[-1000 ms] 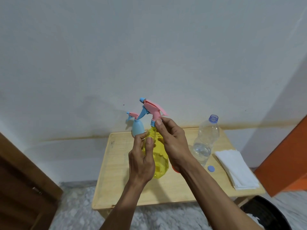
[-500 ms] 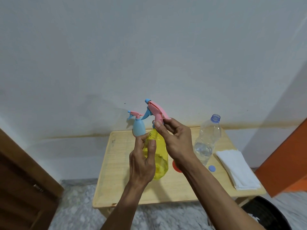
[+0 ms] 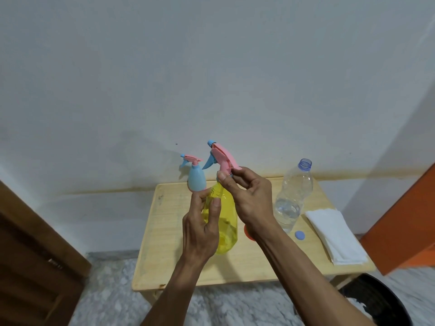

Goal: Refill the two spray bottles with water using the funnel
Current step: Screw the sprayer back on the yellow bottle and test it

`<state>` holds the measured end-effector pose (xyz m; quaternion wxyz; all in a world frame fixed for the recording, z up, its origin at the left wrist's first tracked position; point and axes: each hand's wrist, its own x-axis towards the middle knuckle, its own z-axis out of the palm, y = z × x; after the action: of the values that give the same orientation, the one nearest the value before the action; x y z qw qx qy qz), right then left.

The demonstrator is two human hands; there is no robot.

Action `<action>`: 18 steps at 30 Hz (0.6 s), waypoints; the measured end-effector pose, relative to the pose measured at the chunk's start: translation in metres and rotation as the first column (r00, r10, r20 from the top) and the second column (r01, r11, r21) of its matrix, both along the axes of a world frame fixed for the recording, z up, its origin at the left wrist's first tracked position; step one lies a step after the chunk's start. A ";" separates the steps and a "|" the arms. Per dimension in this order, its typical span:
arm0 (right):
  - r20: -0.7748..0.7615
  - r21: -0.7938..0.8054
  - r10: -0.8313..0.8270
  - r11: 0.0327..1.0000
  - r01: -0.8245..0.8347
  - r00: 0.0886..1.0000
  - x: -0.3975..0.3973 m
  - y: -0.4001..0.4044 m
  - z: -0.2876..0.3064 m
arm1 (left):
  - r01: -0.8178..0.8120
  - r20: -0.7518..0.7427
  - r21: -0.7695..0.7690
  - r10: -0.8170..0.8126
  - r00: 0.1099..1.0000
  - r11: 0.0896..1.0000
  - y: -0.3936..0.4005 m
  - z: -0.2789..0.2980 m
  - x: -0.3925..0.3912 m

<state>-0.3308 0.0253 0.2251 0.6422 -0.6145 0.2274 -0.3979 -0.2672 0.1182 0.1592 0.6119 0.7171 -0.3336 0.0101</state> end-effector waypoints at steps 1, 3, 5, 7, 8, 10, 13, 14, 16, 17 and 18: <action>-0.014 -0.005 0.004 1.000 -0.004 1.000 0.000 0.000 0.000 | 0.005 -0.010 -0.004 -0.005 1.000 1.000 0.001 0.000 -0.001; -0.037 -0.011 0.012 1.000 -0.012 0.999 -0.001 0.000 0.001 | 0.018 -0.030 -0.017 -0.019 0.999 1.000 0.005 0.001 -0.004; -0.050 -0.006 0.021 1.000 -0.021 0.999 -0.001 0.001 0.003 | 0.040 -0.040 -0.026 -0.041 0.998 0.999 0.008 0.001 -0.008; -0.063 -0.003 0.050 0.999 -0.050 0.997 -0.002 0.004 0.005 | 0.063 -0.049 -0.018 -0.064 0.997 0.998 0.011 -0.001 -0.014; -0.075 -0.006 0.068 0.998 -0.069 0.995 -0.002 0.005 0.006 | 0.074 -0.057 -0.013 -0.075 0.996 0.997 0.013 -0.002 -0.018; -0.119 -0.028 0.080 0.996 -0.084 0.990 -0.005 0.009 0.008 | 0.094 -0.076 -0.003 -0.094 0.993 0.996 0.017 -0.005 -0.025; -0.167 -0.044 0.089 0.994 -0.097 0.982 -0.013 0.015 0.007 | 0.090 -0.088 -0.008 -0.090 0.992 0.996 0.024 -0.010 -0.037; -0.184 -0.050 0.101 0.992 -0.112 0.978 -0.016 0.017 0.006 | 0.084 -0.092 -0.013 -0.084 0.992 0.996 0.026 -0.011 -0.041; -0.206 -0.050 0.121 0.990 -0.134 0.971 -0.024 0.021 0.006 | 0.072 -0.091 -0.014 -0.073 0.993 0.997 0.030 -0.012 -0.049; -0.205 -0.040 0.125 0.990 -0.136 0.971 -0.028 0.022 0.006 | 0.069 -0.089 -0.012 -0.070 0.994 0.998 0.031 -0.012 -0.053; -0.198 -0.032 0.125 0.990 -0.134 0.972 -0.033 0.024 0.006 | 0.068 -0.086 -0.011 -0.069 0.994 0.998 0.033 -0.011 -0.058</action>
<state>-0.3634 0.0490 0.2315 0.6274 -0.6784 0.2400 -0.2977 -0.3249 0.1508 0.1480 0.6284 0.7027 -0.3313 -0.0406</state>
